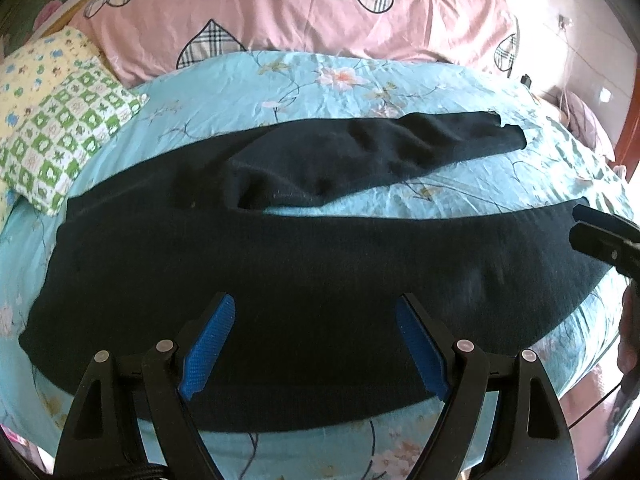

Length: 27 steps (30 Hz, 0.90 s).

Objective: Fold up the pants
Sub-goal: 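Lower both tools onto the pants and close on the waistband edge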

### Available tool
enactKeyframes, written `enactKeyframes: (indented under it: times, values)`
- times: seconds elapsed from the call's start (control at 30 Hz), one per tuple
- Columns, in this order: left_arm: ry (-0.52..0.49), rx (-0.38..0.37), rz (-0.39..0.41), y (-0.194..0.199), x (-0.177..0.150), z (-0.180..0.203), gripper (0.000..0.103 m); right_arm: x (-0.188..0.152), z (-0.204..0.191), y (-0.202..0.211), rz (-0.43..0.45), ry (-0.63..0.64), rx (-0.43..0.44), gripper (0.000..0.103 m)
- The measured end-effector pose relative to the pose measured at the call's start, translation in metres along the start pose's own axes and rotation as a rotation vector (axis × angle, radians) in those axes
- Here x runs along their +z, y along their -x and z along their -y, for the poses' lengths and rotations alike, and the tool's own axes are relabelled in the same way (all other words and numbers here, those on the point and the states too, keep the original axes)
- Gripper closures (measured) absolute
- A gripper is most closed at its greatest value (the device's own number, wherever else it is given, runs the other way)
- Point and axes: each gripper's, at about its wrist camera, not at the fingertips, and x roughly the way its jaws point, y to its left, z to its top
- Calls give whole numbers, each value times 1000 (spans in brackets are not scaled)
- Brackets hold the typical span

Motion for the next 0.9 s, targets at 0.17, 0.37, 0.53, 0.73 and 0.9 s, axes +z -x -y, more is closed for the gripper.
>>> enactKeyframes:
  times: [0.17, 0.37, 0.53, 0.73, 0.9]
  values:
    - [-23, -7, 7, -5, 16, -3, 20, 15, 16, -2, 2, -48, 17, 1]
    - [-29, -37, 9, -15, 45, -11, 20, 39, 32, -5, 14, -54, -10, 1]
    - [-48, -61, 3, -27, 72, -15, 20, 63, 56, -12, 12, -98, -4, 1]
    - [-89, -87, -13, -47, 107, -14, 20, 93, 83, -24, 8, -139, -19, 2]
    - [-120, -102, -16, -68, 137, -15, 20, 113, 105, -37, -6, -164, -27, 2]
